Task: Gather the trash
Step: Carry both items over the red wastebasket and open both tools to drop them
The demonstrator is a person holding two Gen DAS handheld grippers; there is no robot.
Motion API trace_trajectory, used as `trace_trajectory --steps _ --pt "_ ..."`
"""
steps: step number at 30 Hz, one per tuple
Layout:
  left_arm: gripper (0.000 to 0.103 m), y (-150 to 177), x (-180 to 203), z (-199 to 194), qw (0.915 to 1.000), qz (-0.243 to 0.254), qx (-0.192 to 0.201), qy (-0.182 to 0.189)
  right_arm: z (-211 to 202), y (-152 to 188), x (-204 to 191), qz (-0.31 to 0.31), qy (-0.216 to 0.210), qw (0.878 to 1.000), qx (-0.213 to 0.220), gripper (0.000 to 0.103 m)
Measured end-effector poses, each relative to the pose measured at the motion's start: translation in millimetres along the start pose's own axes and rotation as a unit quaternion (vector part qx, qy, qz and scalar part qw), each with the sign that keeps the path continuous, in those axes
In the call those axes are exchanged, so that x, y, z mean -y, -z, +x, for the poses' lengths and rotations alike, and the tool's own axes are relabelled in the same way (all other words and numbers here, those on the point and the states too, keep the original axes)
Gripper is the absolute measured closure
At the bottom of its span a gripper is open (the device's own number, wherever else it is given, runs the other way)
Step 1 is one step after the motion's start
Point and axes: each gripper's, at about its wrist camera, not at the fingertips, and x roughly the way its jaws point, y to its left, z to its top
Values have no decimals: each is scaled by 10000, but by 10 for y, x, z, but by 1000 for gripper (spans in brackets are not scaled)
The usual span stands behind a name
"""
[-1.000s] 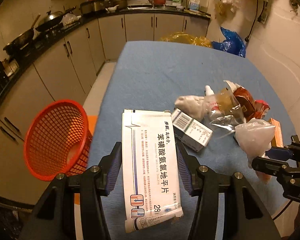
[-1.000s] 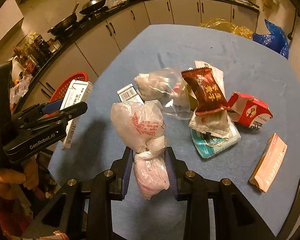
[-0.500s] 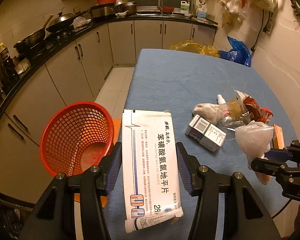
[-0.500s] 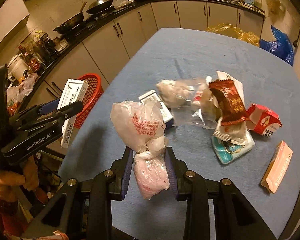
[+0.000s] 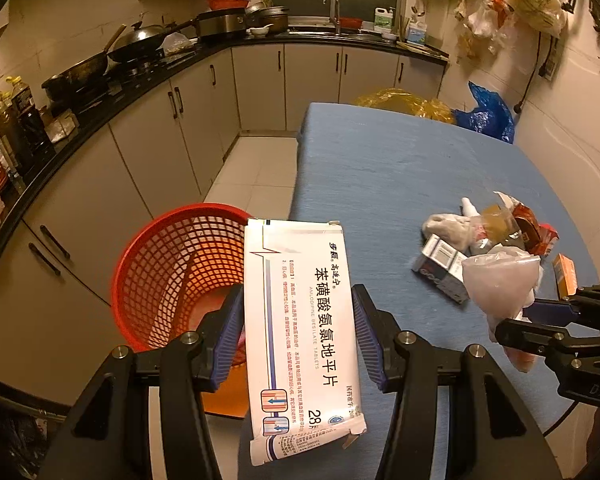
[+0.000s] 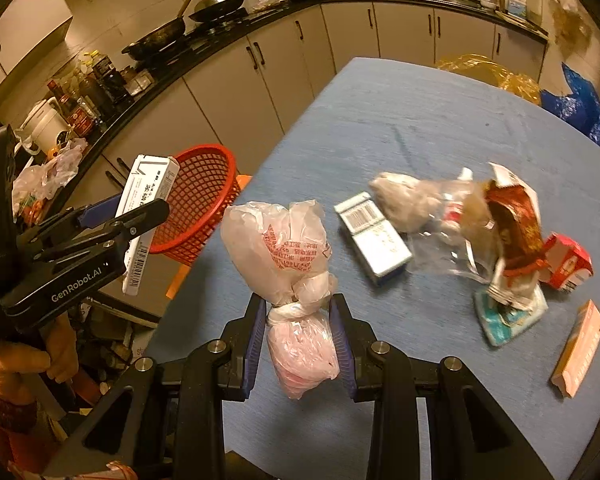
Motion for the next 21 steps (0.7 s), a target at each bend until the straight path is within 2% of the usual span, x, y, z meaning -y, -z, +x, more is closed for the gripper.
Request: trace_trajectory --steps 8,11,16,21 --pt "51 -127 -583 150 9988 -487 -73 33 237 -387 -336 -110 -325 9994 -29 68" --pt "51 -169 -791 316 9973 -677 -266 78 389 -575 -453 -129 -428 9990 -43 68" --pt "51 -188 -988 638 9965 -670 -492 -46 676 -814 -548 -37 -536 9984 -150 68" --pt "51 -156 -1191 796 9953 -749 -597 -116 953 -1047 -672 47 -712 9970 -304 68"
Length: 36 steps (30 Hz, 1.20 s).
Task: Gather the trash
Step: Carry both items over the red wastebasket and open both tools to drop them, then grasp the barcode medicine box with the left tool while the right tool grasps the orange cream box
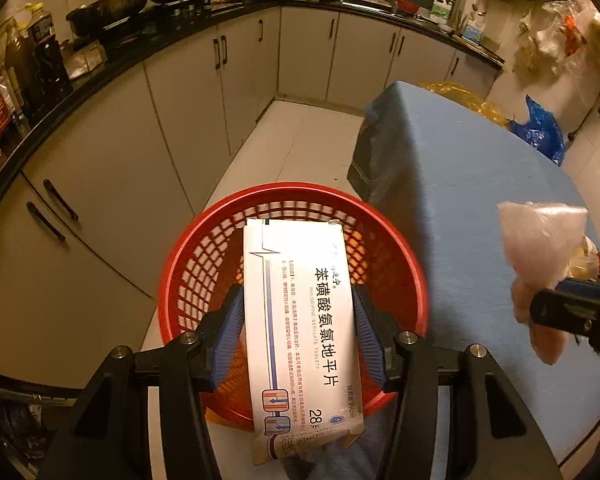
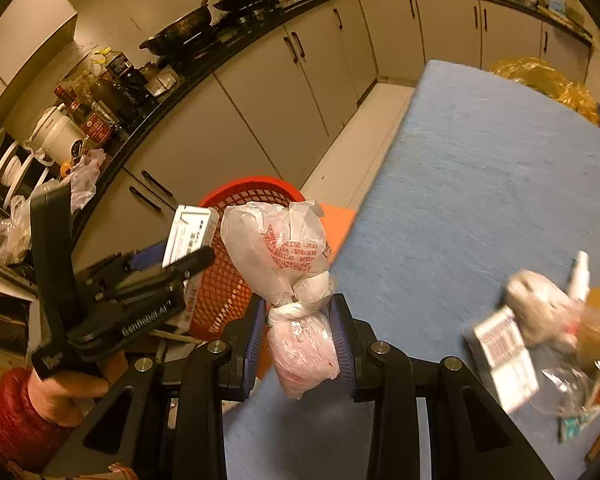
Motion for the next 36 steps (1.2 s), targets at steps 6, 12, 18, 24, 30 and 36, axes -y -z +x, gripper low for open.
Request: trace_trajectory --steps 6,12,18,24,30,36 --pt "51 5 -157 25 9999 -90 76 77 260 -213 -130 -4 -153 9999 -71 68" --pt "37 40 -248 -54 9996 -199 178 73 390 -372 -238 34 -303 9995 -93 65" --pt "37 170 -350 -297 9981 -441 422 -79 357 -425 -368 -145 -460 9988 51 32" --pt "37 357 -329 -450 9976 -559 404 29 101 -298 -351 -125 -380 9989 245 32" --pt "37 469 -181 -619 9969 -609 490 107 -212 97 -245 -276 -254 9991 212 32" --pt "35 661 32 -849 9963 -592 621 -74 -420 468 70 -175 -290 9994 23 32"
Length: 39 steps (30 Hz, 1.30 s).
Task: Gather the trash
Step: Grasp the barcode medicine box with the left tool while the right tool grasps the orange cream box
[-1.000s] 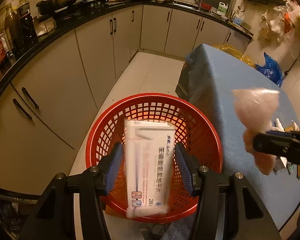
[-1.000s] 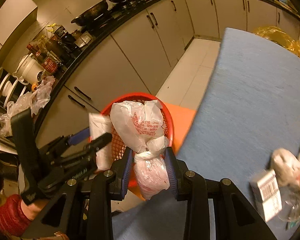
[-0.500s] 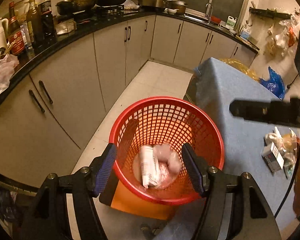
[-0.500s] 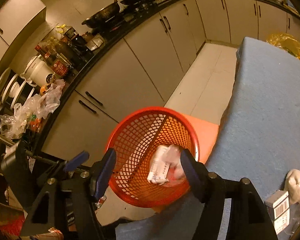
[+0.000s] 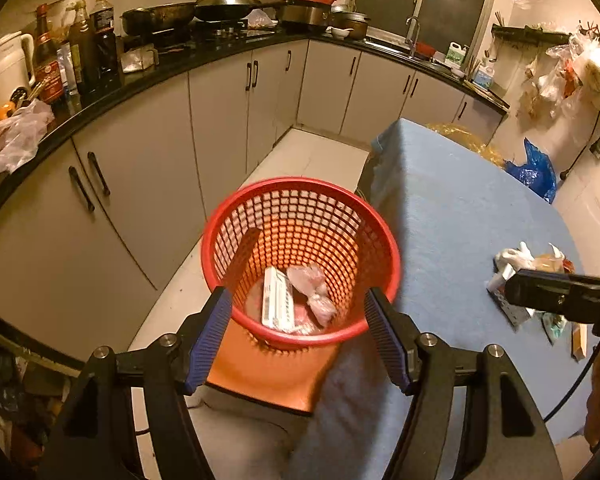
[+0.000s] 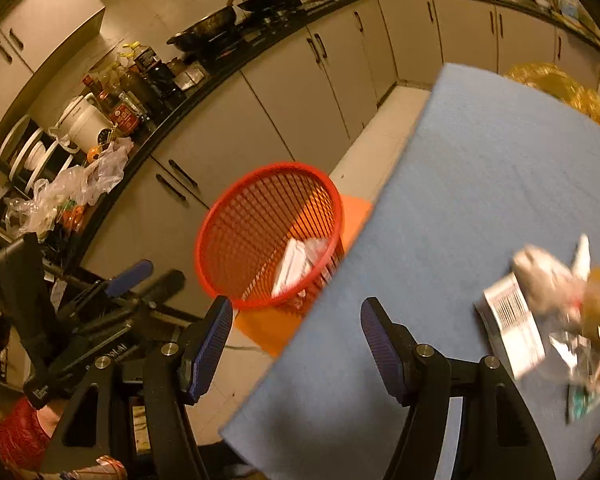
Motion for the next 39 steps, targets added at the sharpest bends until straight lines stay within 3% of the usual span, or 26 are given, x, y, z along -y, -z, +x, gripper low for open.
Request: trace_trajectory --steps 5,11,18,23,31,35,39 --pt "35 122 362 -74 9999 52 -111 -20 -354 197 321 83 -35 9998 176 32" --pt "34 112 892 -33 9984 47 -390 408 -904 517 915 556 203 9965 589 32" --pt "34 93 1624 267 9902 262 -1009 934 -1552 1030 1830 1611 723 9781 1098 32" --pt "34 101 2052 537 9822 440 -1410 1162 -1860 1340 2209 2095 1002 9638 1308 32" --pt "30 11 2554 1016 9800 320 -1720 952 -2201 1732 2598 2607 1390 9445 1439 32" --pt "29 -15 2668 1254 9803 281 -1872 557 -2289 1843 2702 2732 1529 9391 1414 32" --pt "29 43 2786 1466 9783 563 -1985 212 -2313 1909 2833 2935 1614 9328 1326 32"
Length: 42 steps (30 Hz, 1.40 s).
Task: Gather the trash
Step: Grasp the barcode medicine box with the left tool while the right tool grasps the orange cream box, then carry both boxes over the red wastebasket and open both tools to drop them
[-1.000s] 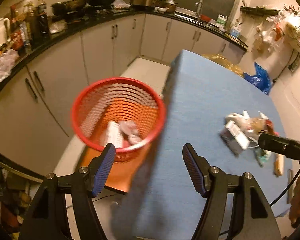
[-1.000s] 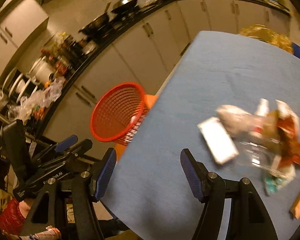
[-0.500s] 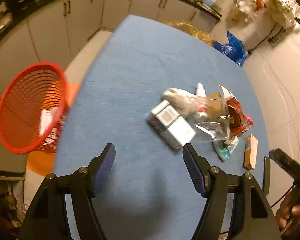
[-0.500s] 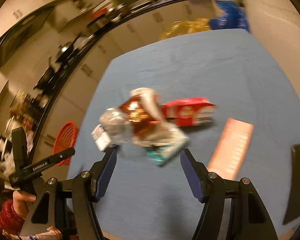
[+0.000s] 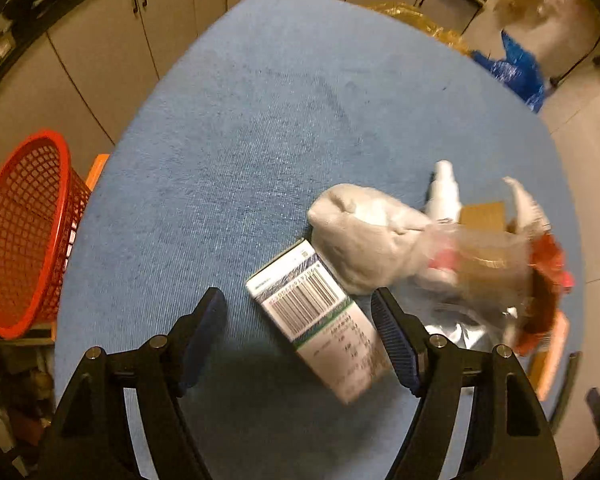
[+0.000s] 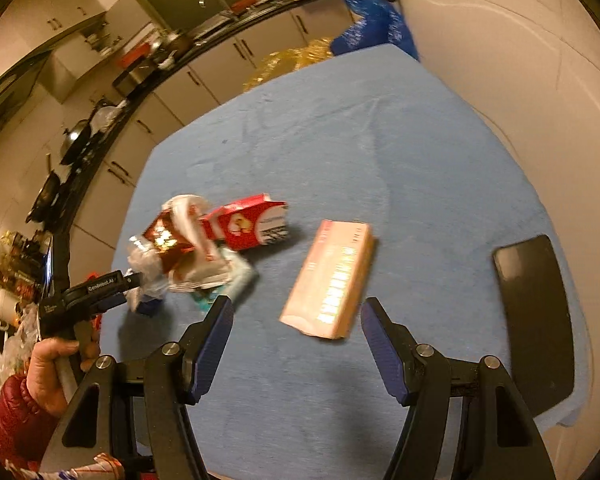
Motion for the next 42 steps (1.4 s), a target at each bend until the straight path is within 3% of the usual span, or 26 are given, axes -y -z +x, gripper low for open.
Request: trace_trajectory --steps 4,7,9,10,18,21,27,34,42 --pt "33 82 81 77 9991 389 60 -157 134 -46 58 115 141 9997 -166 32" --pt "53 159 118 68 9965 745 183 -329 353 -103 3 45 234 9990 -373 32" --pt "59 234 112 36 9957 870 231 -233 517 -124 -42 -17 316 9982 -516 32" --pt "68 284 102 11 9950 943 249 -190 573 -137 -63 -50 339 9979 -546 32" --pt "70 553 -146 -271 9913 1203 527 59 991 -193 -148 -177 916 9927 -766 32" --pt "70 614 -211 -439 9886 1296 762 45 1069 -162 -102 -110 1141 9897 -864 42" --pt "70 692 -287 -705 9857 1318 1041 122 896 -88 -87 -4 978 9933 -608 52" --pt "70 662 -219 -1027 9803 1436 1354 58 354 -48 -472 -530 310 9977 277 52" --pt "70 531 -196 -1556 9700 1324 2038 7 -117 -67 -1195 -1470 -523 9837 890 52"
